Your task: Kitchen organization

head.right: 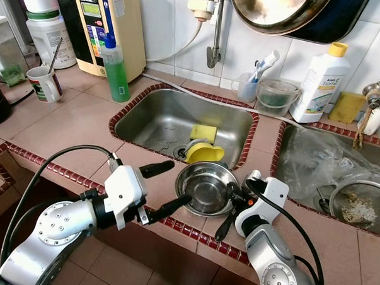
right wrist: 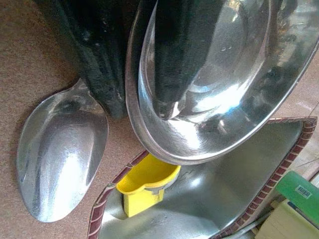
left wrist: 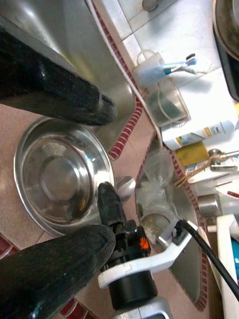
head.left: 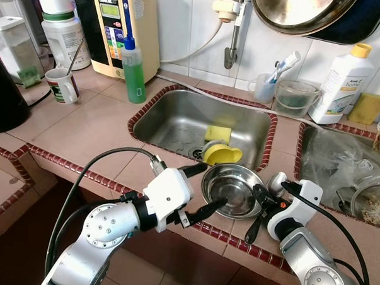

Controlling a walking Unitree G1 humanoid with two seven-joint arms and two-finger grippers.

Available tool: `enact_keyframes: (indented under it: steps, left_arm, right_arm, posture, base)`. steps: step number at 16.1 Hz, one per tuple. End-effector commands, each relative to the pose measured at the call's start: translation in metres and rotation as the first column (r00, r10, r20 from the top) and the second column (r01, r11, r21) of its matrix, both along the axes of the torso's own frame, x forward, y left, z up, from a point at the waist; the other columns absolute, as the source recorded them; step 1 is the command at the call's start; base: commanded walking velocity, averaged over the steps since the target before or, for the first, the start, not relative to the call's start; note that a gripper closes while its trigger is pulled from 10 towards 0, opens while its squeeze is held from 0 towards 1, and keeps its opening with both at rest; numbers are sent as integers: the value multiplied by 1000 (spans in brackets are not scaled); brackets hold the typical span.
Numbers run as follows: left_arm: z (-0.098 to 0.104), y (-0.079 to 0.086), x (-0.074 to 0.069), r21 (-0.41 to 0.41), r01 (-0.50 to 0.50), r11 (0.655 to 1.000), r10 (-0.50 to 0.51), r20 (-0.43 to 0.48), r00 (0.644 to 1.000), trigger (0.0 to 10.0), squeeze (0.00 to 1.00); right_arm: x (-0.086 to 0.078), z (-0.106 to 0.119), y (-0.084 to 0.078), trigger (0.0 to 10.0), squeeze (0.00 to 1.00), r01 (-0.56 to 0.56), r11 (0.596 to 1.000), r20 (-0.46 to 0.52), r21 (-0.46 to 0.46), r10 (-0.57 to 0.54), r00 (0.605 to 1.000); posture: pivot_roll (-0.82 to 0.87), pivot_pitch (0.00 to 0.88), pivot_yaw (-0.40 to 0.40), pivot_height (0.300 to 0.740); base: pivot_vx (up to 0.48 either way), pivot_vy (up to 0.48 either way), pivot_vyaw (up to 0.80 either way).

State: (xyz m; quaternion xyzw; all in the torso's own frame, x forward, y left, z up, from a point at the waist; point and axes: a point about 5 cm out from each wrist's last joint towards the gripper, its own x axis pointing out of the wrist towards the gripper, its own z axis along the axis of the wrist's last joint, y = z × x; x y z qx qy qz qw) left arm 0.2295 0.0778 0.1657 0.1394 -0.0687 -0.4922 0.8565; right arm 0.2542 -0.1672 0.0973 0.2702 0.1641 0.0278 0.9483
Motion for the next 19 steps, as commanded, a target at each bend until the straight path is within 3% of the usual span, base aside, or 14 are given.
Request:
enact_keyframes:
  steps: [1,9,15,19]
  left_arm:
    - [3,-1,-3,4,24,1000,-24,9,1000,10000,0]
    - [2,-2,-3,6,30,1000,-30,5,1000,10000,0]
    - [5,1,3,-9,-4,1000,4,12,1000,10000,0]
    - [15,6,15,-93,-75,993,73,-26,997,10000,0]
  right_arm:
    - [-1,-4,-1,0,0,6,1000,-30,3,-6,1000]
    - [-2,-2,-1,0,0,2,1000,-19,10,-1,1000]
    - [4,19,4,0,0,-28,999,127,39,23,992]
    - [16,50,-1,0,0,-35,999,303,38,22,953]
  posture:
    - [-63,0,13,740]
    - [-62,10,11,740]
    - [-57,15,9,740]
    - [-44,8,6,740]
  base:
    - [0,0,0]
    - [0,0,0]
    - [0,0,0]
    - [0,0,0]
